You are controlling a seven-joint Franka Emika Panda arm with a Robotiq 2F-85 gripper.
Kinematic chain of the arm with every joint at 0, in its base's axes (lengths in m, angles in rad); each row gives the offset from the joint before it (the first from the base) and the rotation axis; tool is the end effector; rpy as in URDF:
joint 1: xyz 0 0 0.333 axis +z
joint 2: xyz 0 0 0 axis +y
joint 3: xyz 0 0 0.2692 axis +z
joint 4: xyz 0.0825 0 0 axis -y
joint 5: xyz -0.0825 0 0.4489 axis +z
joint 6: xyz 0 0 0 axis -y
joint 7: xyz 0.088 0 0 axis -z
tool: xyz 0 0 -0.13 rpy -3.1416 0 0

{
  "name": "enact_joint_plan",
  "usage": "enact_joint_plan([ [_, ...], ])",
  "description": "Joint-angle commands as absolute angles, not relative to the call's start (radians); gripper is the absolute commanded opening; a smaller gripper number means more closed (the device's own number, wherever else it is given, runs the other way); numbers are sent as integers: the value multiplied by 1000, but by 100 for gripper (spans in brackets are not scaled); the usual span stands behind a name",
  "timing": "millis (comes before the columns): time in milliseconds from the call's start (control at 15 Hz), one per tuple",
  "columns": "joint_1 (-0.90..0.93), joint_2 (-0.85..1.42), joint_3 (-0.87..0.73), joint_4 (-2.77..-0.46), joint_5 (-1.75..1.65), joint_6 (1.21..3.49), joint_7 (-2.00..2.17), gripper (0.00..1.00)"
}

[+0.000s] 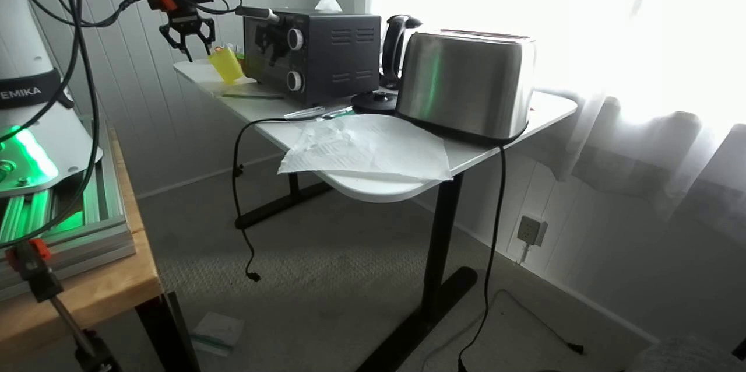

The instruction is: Stack the bowls together and put the yellow cup in the top bowl then place the bowls and cup on top of the toaster oven

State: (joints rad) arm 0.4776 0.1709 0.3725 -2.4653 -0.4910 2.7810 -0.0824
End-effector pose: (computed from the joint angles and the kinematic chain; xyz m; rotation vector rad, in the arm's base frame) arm 0.3231 0.4100 0.1208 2.3633 1.9287 0.3187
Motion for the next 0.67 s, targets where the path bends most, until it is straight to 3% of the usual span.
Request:
enact_joint_plan([
  [0,472,199,373,-2444,-482,2793,-96,23],
  [67,472,197,372,-2444,-484,2788,-94,66],
  [200,469,186,368,-2454,-486,2791,-89,63],
  [533,461,185,352,-2462,-487,2794,-93,96],
  [600,461,189,349,-2460,-488,2793,-94,99],
])
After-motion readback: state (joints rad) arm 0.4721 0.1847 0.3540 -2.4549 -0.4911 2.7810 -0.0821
